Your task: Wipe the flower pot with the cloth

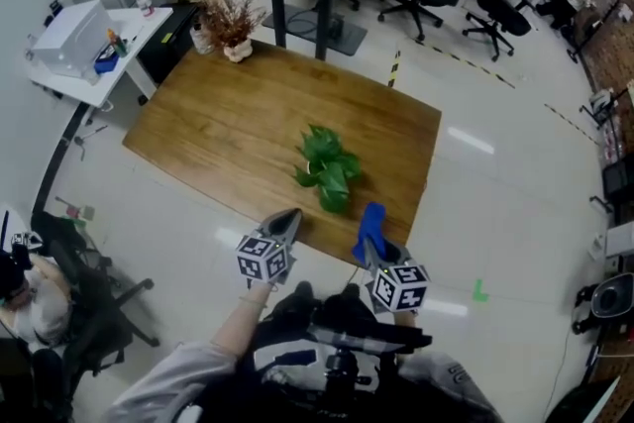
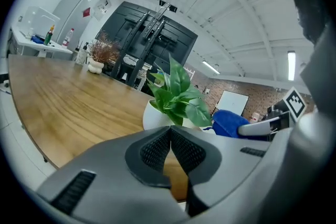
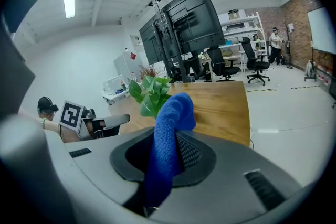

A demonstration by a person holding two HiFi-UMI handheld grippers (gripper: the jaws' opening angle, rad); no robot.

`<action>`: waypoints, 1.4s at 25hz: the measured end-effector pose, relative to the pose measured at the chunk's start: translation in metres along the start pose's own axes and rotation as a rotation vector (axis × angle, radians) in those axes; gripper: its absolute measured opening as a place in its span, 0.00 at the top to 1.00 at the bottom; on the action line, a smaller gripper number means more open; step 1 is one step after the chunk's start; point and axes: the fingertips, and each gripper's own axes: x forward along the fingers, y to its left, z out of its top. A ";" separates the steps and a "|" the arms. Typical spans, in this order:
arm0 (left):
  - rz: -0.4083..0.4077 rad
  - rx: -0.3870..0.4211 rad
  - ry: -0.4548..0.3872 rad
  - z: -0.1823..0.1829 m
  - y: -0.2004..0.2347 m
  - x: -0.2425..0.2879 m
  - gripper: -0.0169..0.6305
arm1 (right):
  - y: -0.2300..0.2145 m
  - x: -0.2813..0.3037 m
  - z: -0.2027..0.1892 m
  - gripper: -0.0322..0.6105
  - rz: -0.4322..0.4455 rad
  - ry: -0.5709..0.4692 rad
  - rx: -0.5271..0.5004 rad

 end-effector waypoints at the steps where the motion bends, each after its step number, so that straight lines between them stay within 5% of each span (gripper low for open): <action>1: 0.007 -0.004 0.004 -0.001 0.003 0.004 0.95 | -0.002 0.003 0.001 0.85 0.003 0.008 -0.016; 11: 0.045 -0.091 -0.028 0.001 0.011 0.050 0.95 | -0.041 0.056 0.031 0.85 0.107 0.087 -0.194; 17: 0.135 -0.115 -0.010 -0.007 0.023 0.065 0.95 | -0.056 0.100 0.044 0.85 0.221 0.151 -0.338; 24: 0.235 -0.177 -0.099 0.005 0.032 0.069 0.95 | -0.056 0.147 0.054 0.85 0.342 0.204 -0.528; 35: 0.290 -0.157 -0.092 0.012 0.041 0.076 0.95 | -0.028 0.163 0.018 0.85 0.495 0.293 -0.573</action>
